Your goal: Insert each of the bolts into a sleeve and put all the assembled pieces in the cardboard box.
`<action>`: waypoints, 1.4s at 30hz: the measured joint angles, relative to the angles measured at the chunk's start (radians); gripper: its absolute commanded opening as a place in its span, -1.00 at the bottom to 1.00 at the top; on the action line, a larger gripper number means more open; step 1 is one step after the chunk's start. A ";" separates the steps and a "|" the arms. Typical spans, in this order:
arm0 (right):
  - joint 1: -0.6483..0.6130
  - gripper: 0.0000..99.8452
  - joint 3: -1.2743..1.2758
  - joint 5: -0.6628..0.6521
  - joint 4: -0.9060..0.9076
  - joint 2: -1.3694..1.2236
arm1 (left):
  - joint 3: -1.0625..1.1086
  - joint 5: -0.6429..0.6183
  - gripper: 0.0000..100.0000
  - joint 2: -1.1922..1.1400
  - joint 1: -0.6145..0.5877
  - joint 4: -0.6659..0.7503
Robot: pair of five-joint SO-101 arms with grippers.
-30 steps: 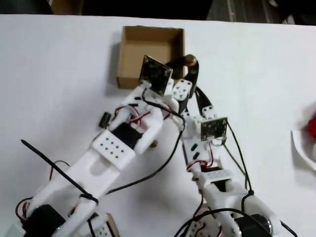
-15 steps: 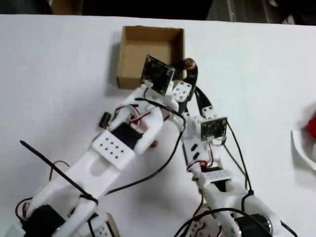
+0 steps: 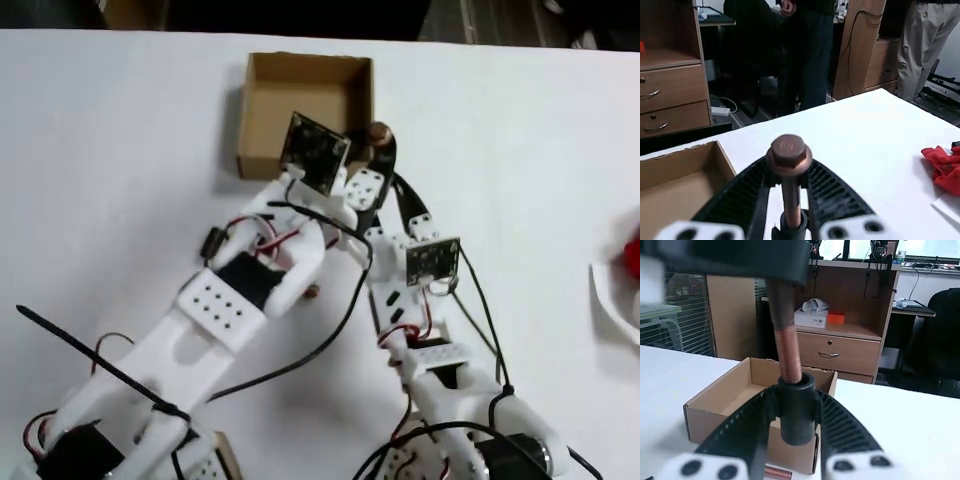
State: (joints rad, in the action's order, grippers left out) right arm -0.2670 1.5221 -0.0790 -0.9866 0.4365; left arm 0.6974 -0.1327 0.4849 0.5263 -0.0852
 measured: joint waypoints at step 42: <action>0.000 -0.96 -0.002 0.000 0.000 0.002 | -0.100 -0.026 -0.61 -0.244 0.002 -0.029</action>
State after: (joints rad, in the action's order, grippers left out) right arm -0.2670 1.5205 -0.0790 -0.9866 0.4381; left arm 0.5976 -0.1588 0.2409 0.5278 -0.1143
